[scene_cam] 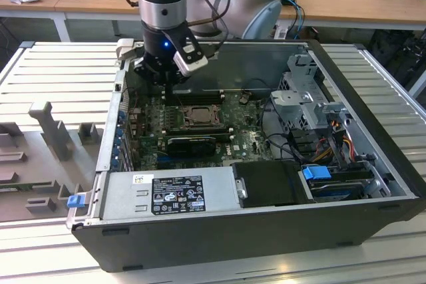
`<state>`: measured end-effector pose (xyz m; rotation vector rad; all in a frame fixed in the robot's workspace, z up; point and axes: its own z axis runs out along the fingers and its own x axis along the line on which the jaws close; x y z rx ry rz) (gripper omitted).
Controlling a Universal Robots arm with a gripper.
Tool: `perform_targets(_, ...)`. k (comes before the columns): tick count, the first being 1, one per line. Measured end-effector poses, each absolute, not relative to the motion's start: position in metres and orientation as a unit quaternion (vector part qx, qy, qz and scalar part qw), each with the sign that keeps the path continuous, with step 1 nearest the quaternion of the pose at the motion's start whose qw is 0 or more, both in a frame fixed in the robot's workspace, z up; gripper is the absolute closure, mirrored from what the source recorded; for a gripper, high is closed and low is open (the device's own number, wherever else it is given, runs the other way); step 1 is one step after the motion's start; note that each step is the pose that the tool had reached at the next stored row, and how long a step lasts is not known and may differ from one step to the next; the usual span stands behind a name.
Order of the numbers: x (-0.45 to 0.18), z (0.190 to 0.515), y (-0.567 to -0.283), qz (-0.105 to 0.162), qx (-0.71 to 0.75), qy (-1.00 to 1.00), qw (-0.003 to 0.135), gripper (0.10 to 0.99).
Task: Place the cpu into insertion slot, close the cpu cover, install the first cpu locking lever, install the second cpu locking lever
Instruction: 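Install the first cpu locking lever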
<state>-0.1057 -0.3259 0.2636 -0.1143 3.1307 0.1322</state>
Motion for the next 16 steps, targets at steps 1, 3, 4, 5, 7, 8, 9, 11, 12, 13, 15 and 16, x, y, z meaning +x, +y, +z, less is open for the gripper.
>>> perform_targets(1, -0.108, 0.263, -0.325, 0.042, -0.036, 0.998, 0.003, 0.980)
perform_targets(3, -0.110, 0.262, -0.321, 0.042, -0.036, 0.998, 0.003, 0.980)
perform_targets(4, -0.110, 0.261, -0.319, 0.042, -0.036, 0.998, 0.003, 0.980)
perform_targets(5, -0.110, 0.261, -0.317, 0.042, -0.036, 0.998, 0.003, 0.980)
perform_targets(7, -0.111, 0.260, -0.314, 0.042, -0.035, 0.998, 0.003, 0.980)
perform_targets(8, -0.111, 0.260, -0.312, 0.042, -0.035, 0.998, 0.003, 0.980)
perform_targets(9, -0.111, 0.259, -0.309, 0.042, -0.035, 0.998, 0.003, 0.980)
perform_targets(11, -0.111, 0.258, -0.305, 0.042, -0.035, 0.998, 0.003, 0.980)
perform_targets(12, -0.111, 0.258, -0.302, 0.042, -0.035, 0.998, 0.003, 0.980)
perform_targets(13, -0.111, 0.258, -0.298, 0.042, -0.035, 0.998, 0.003, 0.980)
perform_targets(15, -0.111, 0.258, -0.294, 0.042, -0.035, 0.998, 0.003, 0.980)
perform_targets(16, -0.111, 0.258, -0.293, 0.042, -0.035, 0.998, 0.003, 0.980)
